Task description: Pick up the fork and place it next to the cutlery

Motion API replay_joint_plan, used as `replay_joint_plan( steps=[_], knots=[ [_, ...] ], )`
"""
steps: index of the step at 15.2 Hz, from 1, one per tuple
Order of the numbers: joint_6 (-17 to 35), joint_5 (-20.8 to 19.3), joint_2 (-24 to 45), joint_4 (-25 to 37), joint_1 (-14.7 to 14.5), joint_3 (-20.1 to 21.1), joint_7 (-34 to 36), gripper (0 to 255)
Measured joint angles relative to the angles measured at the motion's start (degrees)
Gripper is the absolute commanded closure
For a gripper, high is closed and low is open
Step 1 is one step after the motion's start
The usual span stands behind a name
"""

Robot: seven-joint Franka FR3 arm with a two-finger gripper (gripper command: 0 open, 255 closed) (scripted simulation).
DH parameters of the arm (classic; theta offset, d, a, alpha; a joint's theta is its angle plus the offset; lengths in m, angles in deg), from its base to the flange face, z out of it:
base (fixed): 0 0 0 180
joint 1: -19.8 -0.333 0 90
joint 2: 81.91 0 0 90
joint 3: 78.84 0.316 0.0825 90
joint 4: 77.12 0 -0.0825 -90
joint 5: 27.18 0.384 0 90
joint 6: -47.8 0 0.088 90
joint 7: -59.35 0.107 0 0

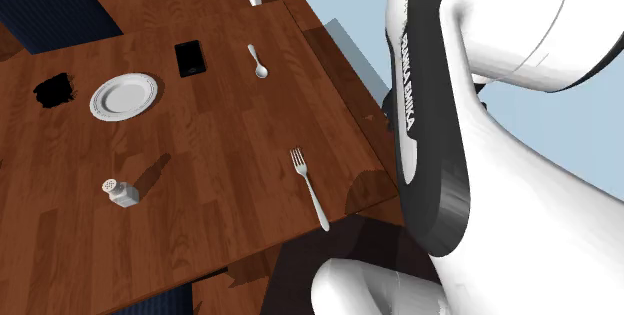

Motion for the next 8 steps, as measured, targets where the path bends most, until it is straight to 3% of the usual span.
replay_joint_plan(
  steps=[3, 8],
  knots=[
    [1.78, 0.63, -0.57, -1.95, -0.79, 1.07, 0.04, 0],
    [9.18, 3.50, -2.32, -9.35, -4.25, 5.59, 0.43, 0]
  ],
)
